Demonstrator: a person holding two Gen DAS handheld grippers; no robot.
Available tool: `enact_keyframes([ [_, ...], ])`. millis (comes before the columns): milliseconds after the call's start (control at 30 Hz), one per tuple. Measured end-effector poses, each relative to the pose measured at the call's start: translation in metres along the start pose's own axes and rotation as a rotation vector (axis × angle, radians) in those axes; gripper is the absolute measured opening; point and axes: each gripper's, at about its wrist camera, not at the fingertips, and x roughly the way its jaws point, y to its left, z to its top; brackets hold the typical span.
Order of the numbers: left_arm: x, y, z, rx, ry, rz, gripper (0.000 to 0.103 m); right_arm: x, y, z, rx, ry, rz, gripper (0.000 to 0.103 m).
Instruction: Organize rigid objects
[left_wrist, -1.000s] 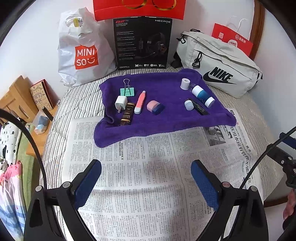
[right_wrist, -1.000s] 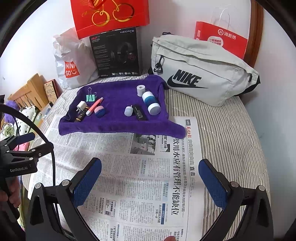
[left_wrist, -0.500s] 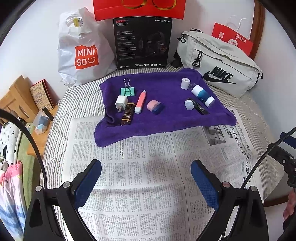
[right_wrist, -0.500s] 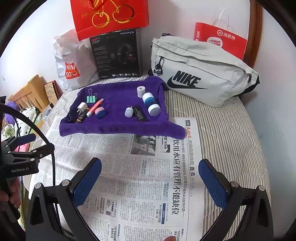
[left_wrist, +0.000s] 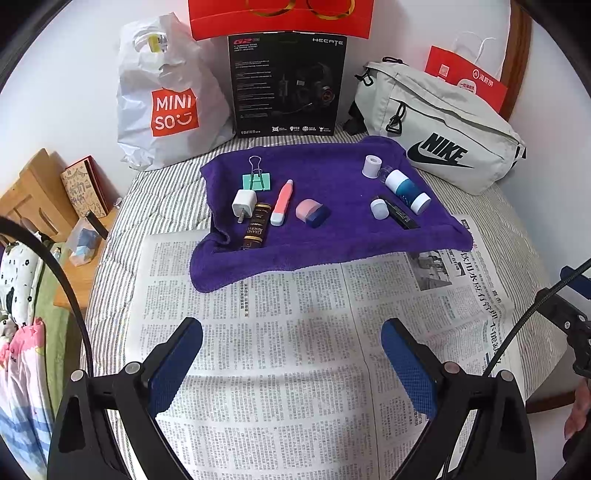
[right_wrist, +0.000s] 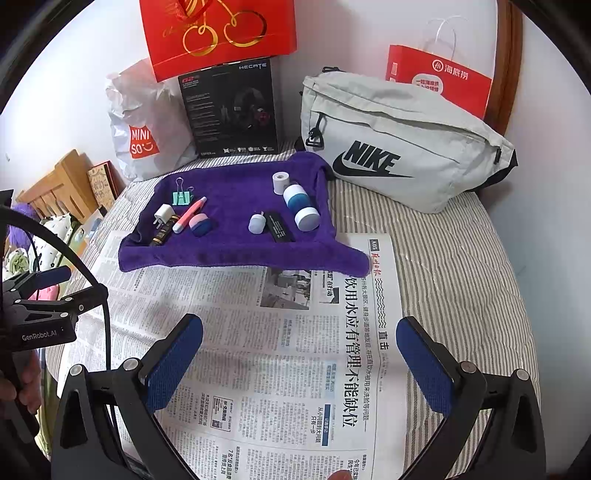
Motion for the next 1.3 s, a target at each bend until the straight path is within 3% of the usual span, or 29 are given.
enact_keyframes([
  [1300,-0.0035,0.0083,-0.0019,-0.015,-0.004,0.006,0.098,-0.0039,0.0039,0.0,-0.004,-0.001,-0.006,0.103],
])
